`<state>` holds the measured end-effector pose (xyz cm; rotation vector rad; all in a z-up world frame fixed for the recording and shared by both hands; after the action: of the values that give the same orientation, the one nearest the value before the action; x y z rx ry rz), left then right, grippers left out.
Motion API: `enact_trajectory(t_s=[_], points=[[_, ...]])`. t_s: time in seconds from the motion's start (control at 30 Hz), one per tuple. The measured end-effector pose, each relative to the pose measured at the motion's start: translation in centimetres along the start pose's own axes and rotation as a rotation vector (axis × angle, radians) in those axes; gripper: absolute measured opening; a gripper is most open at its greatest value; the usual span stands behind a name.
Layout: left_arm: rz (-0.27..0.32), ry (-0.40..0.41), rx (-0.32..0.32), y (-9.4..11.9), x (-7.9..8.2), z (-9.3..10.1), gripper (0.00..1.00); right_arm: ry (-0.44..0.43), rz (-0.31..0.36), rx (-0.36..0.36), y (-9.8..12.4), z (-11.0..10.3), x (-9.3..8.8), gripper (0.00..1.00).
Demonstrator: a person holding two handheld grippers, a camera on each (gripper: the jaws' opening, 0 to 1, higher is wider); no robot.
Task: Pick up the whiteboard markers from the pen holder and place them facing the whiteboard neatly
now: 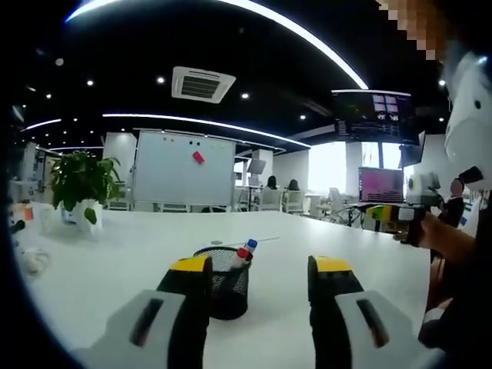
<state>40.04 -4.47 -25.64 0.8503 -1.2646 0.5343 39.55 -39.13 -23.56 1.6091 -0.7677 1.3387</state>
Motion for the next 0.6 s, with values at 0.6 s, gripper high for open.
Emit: enact_trajectory(t_s=[0.6], points=[[-0.002, -0.023, -0.019, -0.02, -0.22, 0.51, 0.51, 0.035, 0.005, 0.006, -0.48, -0.26, 0.45, 0.64]])
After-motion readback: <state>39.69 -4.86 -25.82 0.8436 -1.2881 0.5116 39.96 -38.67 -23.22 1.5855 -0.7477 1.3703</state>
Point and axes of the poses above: the point that each gripper's makers call its tool centre point, and the gripper's own axes: y roughly backward along the fingers, z roughly to its right, x roughly out of its top, the point moved 8 cm from there along y, roughly backward along the fingers, and after that the axes turned 15 degrees about -z, right-handed, at the moved point
